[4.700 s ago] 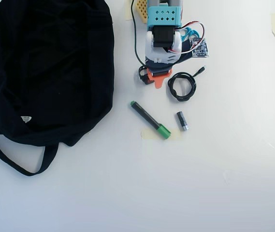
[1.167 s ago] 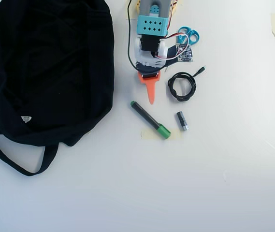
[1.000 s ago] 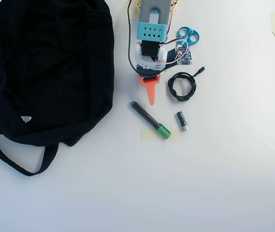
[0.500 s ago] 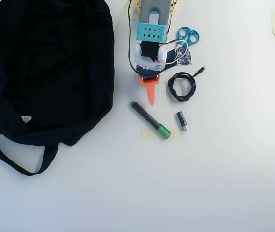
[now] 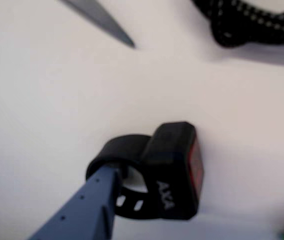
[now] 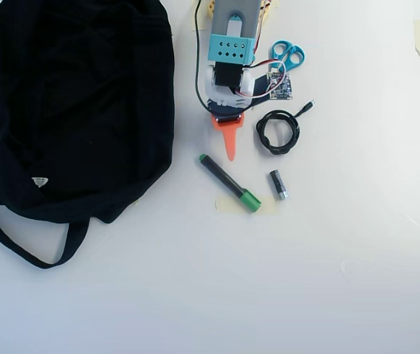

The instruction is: Put the bike light into the black bag

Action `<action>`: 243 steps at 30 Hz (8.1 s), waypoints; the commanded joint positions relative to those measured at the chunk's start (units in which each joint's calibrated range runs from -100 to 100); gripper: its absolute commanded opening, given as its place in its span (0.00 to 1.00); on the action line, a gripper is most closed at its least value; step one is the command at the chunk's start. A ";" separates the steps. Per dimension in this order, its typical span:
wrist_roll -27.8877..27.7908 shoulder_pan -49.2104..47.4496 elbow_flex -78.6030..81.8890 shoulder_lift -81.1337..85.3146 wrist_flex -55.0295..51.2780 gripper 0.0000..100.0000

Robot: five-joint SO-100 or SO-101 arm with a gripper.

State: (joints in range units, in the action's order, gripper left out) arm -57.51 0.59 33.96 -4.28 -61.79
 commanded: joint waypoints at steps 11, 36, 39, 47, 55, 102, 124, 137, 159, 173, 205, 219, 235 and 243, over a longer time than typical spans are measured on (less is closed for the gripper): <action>-0.54 0.38 0.09 -1.70 0.63 0.54; -1.12 0.53 -0.72 -5.18 0.63 0.54; -1.22 0.53 -0.72 -5.18 0.63 0.54; -1.27 0.53 -0.72 -5.18 0.63 0.45; -1.12 0.61 -0.81 -5.18 0.63 0.43; -1.33 0.98 -0.72 -5.18 0.03 0.09; -0.85 0.98 -1.08 -3.94 -4.54 0.02; -0.80 0.46 -4.49 -3.94 -8.41 0.02; -0.70 0.38 -7.01 -3.77 -11.25 0.02; -0.70 0.53 -10.15 -0.04 -15.73 0.02; 5.65 1.96 -10.24 12.08 -24.17 0.02; 12.25 4.42 -10.69 18.88 -25.64 0.02; 16.82 7.27 -20.66 20.38 -25.38 0.02; 24.11 10.18 -23.27 20.38 -25.38 0.02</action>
State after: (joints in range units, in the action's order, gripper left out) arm -38.12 9.48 14.07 13.82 -87.72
